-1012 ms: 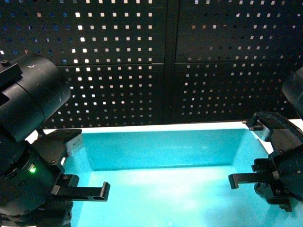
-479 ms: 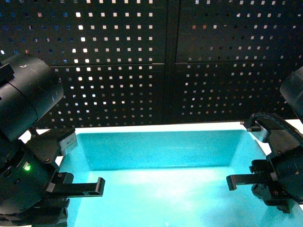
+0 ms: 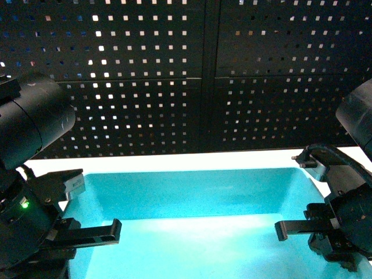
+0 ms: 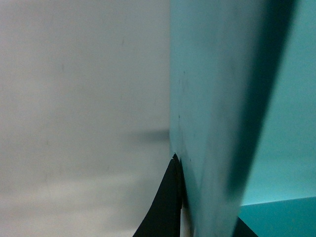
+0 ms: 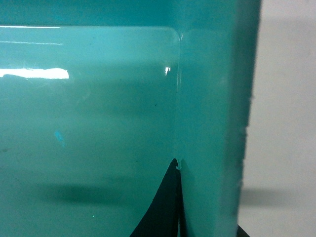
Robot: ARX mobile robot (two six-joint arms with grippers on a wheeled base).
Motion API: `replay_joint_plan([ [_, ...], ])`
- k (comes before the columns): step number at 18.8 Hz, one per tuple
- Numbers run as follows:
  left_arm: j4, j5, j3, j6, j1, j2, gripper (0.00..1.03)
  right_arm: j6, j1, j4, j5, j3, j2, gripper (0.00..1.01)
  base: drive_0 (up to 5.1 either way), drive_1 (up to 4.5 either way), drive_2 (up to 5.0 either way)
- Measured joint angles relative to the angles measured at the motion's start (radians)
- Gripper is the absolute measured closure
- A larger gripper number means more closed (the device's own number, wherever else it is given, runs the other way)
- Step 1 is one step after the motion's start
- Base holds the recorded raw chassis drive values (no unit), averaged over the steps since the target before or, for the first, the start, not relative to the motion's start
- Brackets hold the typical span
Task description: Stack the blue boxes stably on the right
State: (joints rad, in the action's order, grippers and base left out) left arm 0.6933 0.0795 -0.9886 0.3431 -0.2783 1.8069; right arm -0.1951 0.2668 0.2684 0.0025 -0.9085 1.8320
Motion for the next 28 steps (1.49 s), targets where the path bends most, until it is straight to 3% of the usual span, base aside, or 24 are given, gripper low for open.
replay_joint_plan([
  [3, 0.164, 0.066, -0.098, 0.095, 0.008, -0.002, 1.01, -0.035, 0.008, 0.133, 0.021, -0.062, -0.058, 0.99, 0.0, 0.00, 0.0],
  [5, 0.313, 0.055, -0.303, 0.147, 0.007, -0.143, 1.01, -0.093, -0.006, 0.302, 0.039, -0.267, -0.208, 0.99, 0.0, 0.00, 0.0],
  [10, 0.320, 0.032, -0.288, 0.142, 0.010, -0.139, 1.01, -0.132, -0.005, 0.319, 0.024, -0.237, -0.219, 0.99, 0.0, 0.00, 0.0],
  [12, 0.269, 0.016, -0.234, 0.123, 0.005, -0.137, 1.01, -0.142, -0.002, 0.305, -0.016, -0.201, -0.189, 0.99, 0.0, 0.00, 0.0],
  [28, 0.265, 0.010, -0.232, 0.120, 0.004, -0.137, 1.01, -0.142, 0.002, 0.293, -0.018, -0.190, -0.184, 0.99, 0.0, -0.04, 0.0],
])
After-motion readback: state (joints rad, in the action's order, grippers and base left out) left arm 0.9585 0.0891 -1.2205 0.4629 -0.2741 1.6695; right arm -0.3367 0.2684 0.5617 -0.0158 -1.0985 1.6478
